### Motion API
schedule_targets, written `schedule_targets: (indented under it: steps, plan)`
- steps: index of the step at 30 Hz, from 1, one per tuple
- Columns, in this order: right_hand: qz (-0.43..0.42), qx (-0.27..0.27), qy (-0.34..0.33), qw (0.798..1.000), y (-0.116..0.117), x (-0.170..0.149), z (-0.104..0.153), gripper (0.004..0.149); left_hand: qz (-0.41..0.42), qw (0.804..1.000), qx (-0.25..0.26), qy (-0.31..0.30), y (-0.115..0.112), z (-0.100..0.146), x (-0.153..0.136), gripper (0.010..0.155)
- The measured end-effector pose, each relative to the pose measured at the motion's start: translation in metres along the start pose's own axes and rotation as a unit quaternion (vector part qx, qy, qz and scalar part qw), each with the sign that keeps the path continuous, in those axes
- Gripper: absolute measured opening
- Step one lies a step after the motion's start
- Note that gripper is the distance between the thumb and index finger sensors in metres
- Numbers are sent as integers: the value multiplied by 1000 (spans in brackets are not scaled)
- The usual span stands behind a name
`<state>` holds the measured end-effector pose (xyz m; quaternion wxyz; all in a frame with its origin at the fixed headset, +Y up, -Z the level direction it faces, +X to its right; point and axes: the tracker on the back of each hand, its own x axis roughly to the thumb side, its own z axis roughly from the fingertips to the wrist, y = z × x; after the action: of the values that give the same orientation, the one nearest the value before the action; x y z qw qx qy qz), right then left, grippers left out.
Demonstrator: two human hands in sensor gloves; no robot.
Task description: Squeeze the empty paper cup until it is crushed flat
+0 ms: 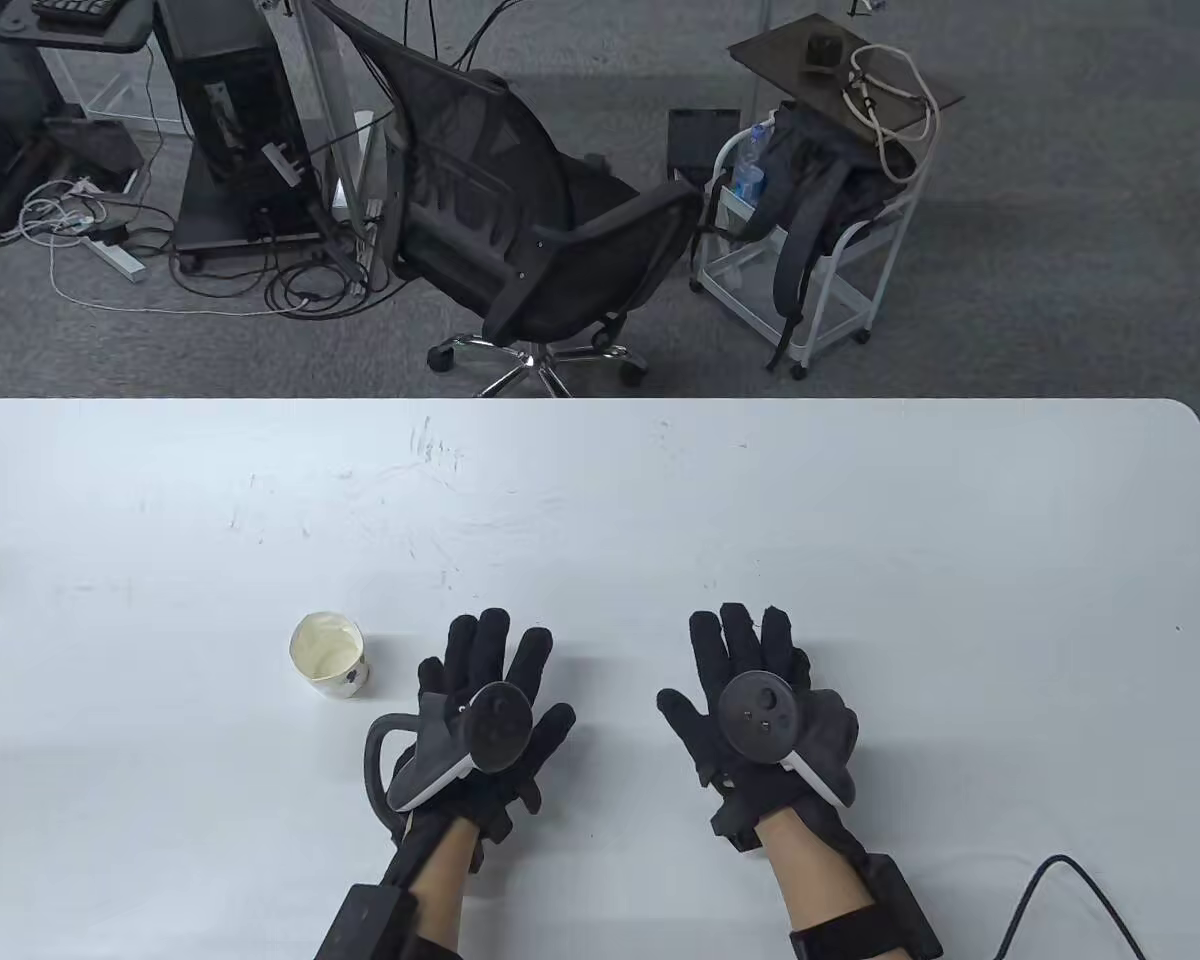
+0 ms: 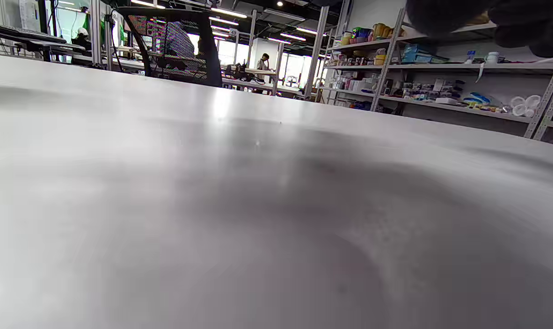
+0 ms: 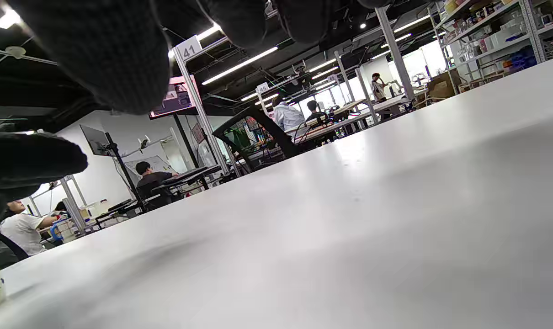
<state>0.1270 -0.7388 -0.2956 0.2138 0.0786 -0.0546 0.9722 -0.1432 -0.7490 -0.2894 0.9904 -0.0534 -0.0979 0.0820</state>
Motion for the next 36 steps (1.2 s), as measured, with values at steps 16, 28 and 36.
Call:
schedule_targets:
  steps: [16, 28, 36]
  plan:
    - [3, 3, -22, 1000, 3, 5, 1, 80, 7, 999, 37, 38, 24, -1, -15, 75]
    - [-3, 12, -33, 999, 6, 9, 4, 79, -55, 969, -7, 239, 55, -20, -98, 80]
    - [-13, 19, -34, 999, 8, 11, 3, 79, -36, 955, -46, 291, 42, -19, -128, 79]
